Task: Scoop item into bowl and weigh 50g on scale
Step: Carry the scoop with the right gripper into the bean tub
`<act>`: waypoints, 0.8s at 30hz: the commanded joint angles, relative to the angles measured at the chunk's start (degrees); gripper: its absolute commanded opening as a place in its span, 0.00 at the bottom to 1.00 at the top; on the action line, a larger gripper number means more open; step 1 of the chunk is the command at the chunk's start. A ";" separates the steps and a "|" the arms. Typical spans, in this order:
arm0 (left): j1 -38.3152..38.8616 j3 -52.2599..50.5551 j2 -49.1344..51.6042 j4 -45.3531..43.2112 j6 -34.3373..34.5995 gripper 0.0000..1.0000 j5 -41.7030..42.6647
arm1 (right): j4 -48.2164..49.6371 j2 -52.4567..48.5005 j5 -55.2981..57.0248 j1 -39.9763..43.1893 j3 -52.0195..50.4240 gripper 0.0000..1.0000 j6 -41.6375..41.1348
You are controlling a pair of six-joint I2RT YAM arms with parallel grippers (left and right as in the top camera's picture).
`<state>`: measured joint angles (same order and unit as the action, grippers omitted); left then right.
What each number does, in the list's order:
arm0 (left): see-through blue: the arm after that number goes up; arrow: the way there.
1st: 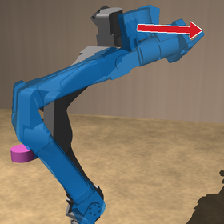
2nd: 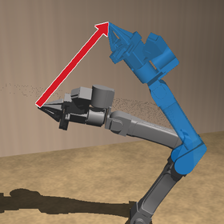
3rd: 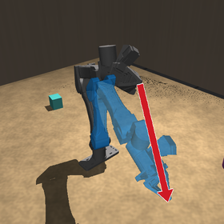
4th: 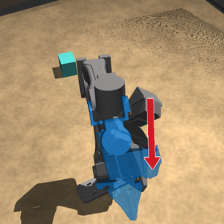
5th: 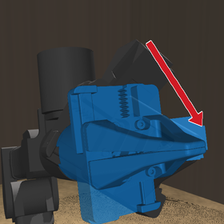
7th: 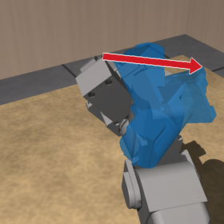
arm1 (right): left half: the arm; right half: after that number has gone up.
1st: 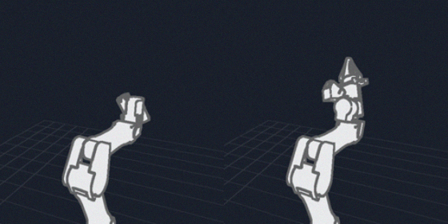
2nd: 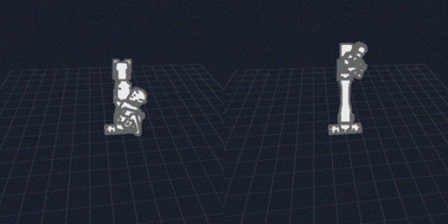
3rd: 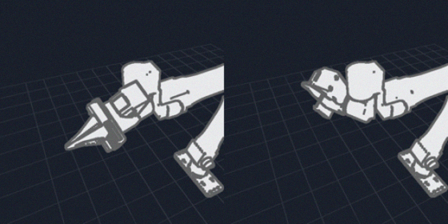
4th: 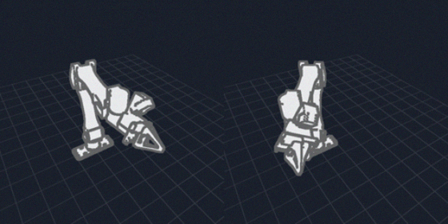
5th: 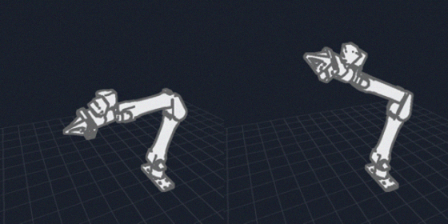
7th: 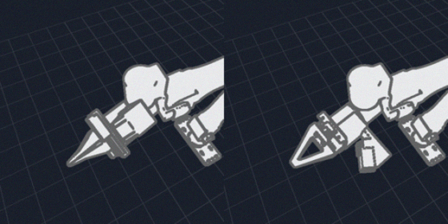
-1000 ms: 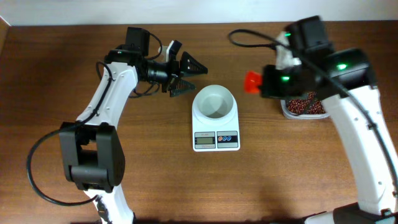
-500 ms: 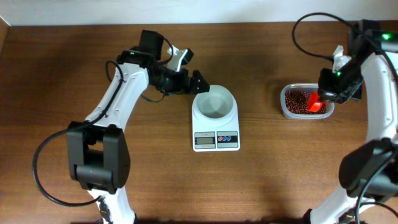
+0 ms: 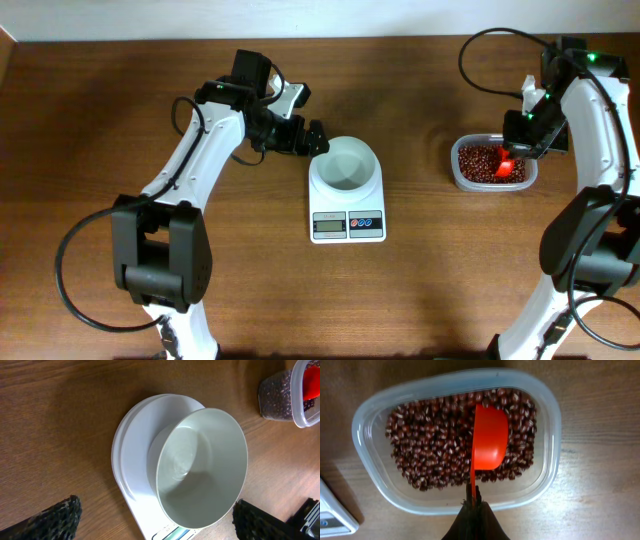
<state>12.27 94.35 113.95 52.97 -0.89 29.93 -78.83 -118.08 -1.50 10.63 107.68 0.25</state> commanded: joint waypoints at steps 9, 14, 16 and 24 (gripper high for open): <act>0.11 1.18 -0.63 0.31 -0.87 0.99 -0.39 | 4.48 -1.44 0.87 0.04 0.81 0.63 0.39; 0.11 1.18 -0.63 0.28 -0.90 0.99 -0.39 | -9.03 1.57 0.66 -0.52 14.05 0.71 -1.25; 0.11 1.18 -0.63 0.28 -0.90 0.99 -0.39 | -11.61 3.96 0.72 -0.90 16.76 0.73 -2.23; 0.11 1.18 -0.63 0.28 -0.90 0.99 -0.42 | -11.17 11.85 1.40 -2.10 12.87 0.76 -6.75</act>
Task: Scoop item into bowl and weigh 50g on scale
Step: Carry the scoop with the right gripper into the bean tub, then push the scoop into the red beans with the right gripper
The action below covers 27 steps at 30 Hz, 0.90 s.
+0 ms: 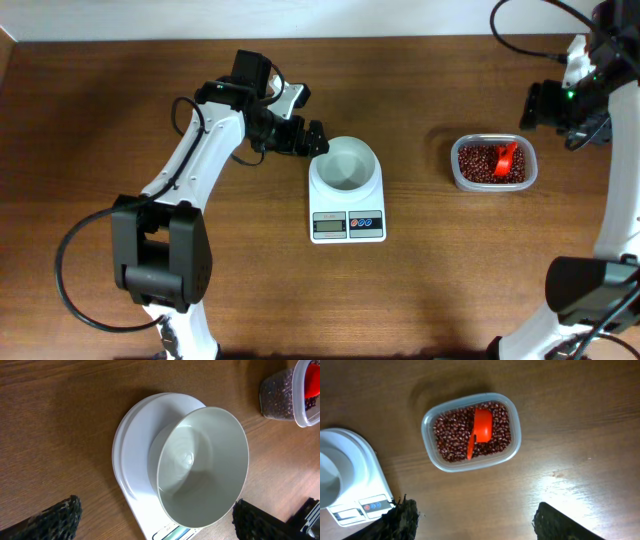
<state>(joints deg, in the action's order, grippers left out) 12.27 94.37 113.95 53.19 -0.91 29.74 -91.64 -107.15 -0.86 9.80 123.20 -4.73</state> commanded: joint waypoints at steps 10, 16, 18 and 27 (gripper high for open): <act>0.11 1.16 -0.63 0.07 -0.87 0.99 -0.22 | 26.47 0.87 2.23 -2.89 -32.02 0.99 -2.82; 0.11 1.16 -0.63 0.07 -0.87 0.99 -0.22 | 31.91 0.81 5.81 -1.73 -34.53 0.64 -2.60; 0.11 1.16 -0.63 0.07 -0.87 0.99 -0.22 | 31.87 0.81 6.51 -1.49 -34.53 0.52 -2.62; 0.11 1.16 -0.63 0.07 -0.87 0.99 -0.20 | 32.46 0.76 5.44 -1.49 -34.53 0.04 -2.60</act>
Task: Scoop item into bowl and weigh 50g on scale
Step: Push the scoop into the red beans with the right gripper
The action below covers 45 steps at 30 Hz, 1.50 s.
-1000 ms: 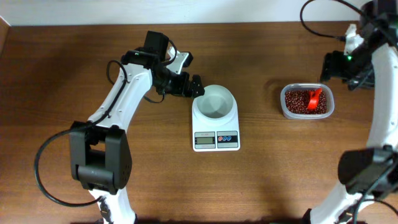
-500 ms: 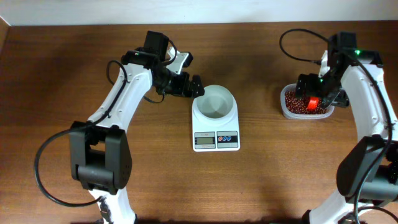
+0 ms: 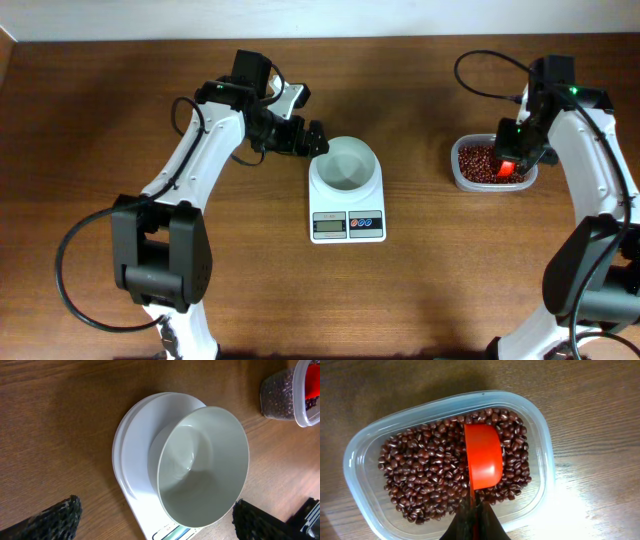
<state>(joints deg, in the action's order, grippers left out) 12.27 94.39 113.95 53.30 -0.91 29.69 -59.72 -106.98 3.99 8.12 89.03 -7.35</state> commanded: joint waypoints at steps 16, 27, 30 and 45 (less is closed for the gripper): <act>0.11 1.14 -0.63 -0.04 -0.87 0.99 -0.15 | 3.26 -3.78 1.07 0.20 -0.37 0.04 4.15; 0.11 1.14 -0.63 -0.04 -0.87 0.99 -0.15 | -0.35 -5.05 -3.13 0.20 -0.39 0.04 4.09; 0.11 1.14 -0.63 -0.04 -0.87 0.99 -0.15 | -0.79 -5.05 -3.34 0.20 -0.39 0.04 4.11; 0.11 1.14 -0.63 -0.04 -0.85 0.99 -0.15 | -0.74 -5.05 -3.30 0.20 -0.39 0.04 4.17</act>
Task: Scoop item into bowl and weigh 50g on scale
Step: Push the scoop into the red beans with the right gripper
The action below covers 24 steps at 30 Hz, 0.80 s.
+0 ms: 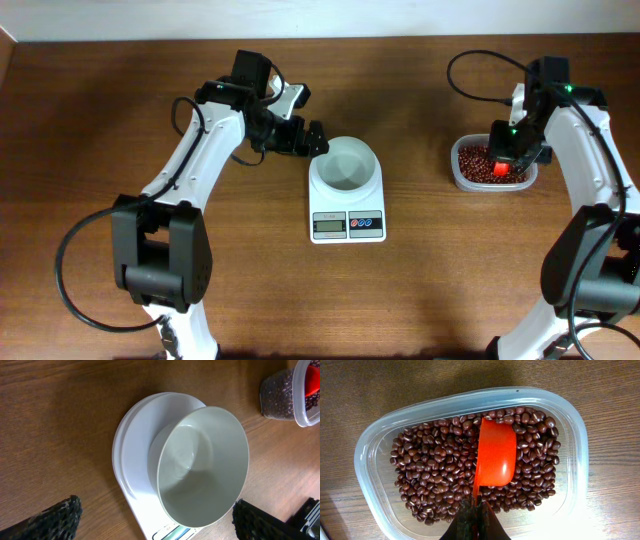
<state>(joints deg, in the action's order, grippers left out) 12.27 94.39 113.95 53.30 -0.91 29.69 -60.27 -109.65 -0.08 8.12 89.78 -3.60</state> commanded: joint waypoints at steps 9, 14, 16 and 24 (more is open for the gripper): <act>0.11 1.14 -0.63 -0.04 -0.87 0.99 -0.15 | 1.81 -2.38 0.79 0.22 -1.11 0.36 0.39; 0.11 1.14 -0.63 -0.04 -0.87 0.99 -0.15 | 0.50 -2.36 1.01 0.68 2.36 0.40 0.39; 0.11 1.14 -0.63 -0.07 -0.85 0.99 -0.15 | -2.16 -2.36 2.36 1.40 6.21 0.44 0.37; 0.11 1.14 -0.63 -0.04 -0.87 0.99 -0.15 | -5.97 -2.38 7.15 2.62 9.55 0.58 0.39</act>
<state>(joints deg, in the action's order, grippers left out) 12.27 94.39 113.95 53.30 -0.91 29.69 -66.04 -111.92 6.24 10.44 98.41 -3.01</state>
